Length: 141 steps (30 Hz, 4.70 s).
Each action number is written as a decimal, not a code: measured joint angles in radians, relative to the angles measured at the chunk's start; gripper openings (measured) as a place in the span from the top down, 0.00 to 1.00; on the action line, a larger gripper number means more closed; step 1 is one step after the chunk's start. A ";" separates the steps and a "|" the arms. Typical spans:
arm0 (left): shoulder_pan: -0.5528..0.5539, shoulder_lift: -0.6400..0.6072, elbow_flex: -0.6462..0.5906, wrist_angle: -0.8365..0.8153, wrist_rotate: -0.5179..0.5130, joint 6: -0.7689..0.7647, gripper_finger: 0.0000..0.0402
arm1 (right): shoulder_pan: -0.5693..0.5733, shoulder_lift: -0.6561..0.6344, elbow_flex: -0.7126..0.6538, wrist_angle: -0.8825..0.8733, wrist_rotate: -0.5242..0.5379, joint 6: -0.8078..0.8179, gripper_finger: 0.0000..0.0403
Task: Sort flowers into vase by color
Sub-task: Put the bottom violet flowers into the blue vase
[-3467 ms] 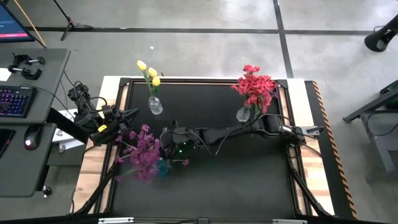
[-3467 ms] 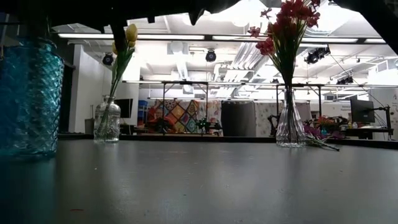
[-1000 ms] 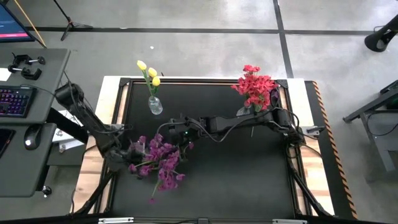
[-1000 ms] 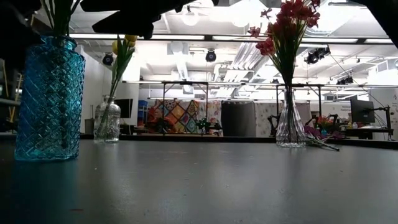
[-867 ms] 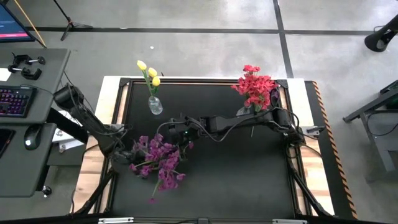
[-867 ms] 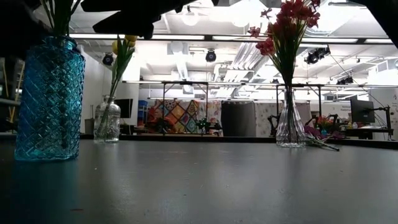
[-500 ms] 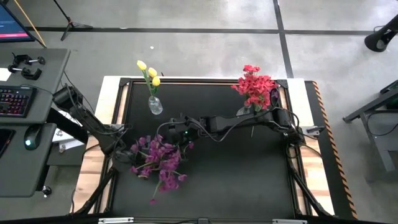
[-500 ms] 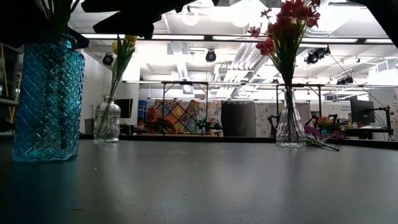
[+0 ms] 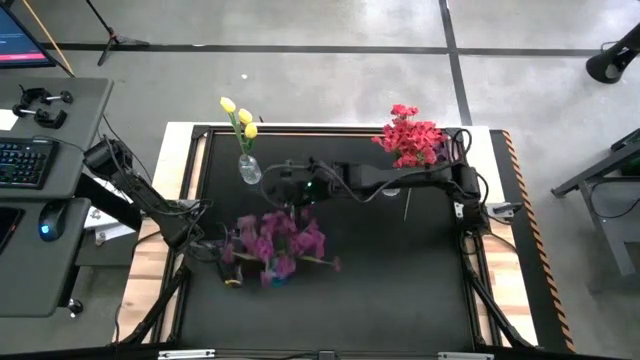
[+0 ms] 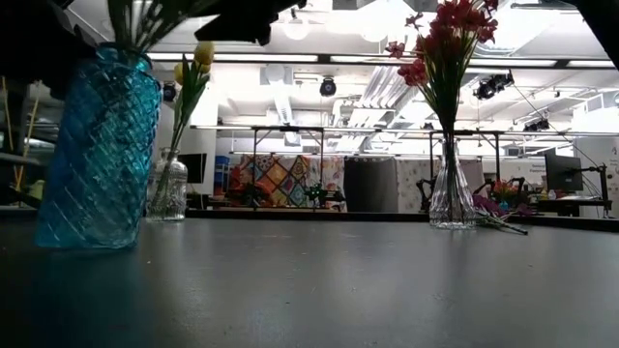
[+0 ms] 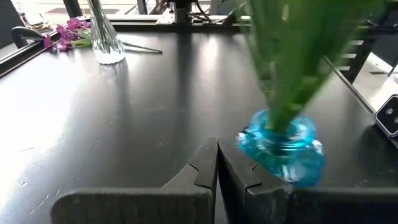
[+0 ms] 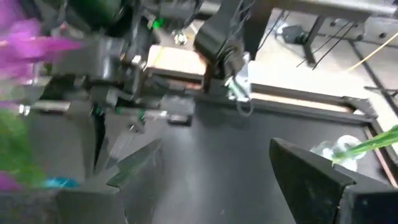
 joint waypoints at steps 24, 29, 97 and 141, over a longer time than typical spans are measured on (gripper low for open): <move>-0.001 0.000 0.000 0.000 0.003 -0.036 1.00 | -0.067 -0.013 0.219 -0.056 0.122 -0.103 0.32; -0.001 0.000 0.000 0.000 0.003 -0.037 1.00 | -0.048 -0.010 0.218 -0.035 0.080 -0.054 0.32; 0.212 0.017 0.092 0.098 0.289 0.009 0.30 | 0.079 0.065 0.216 0.148 0.088 0.099 0.32; 0.291 0.137 0.092 0.245 0.325 0.141 0.96 | 0.073 0.065 0.216 0.148 0.098 0.099 0.32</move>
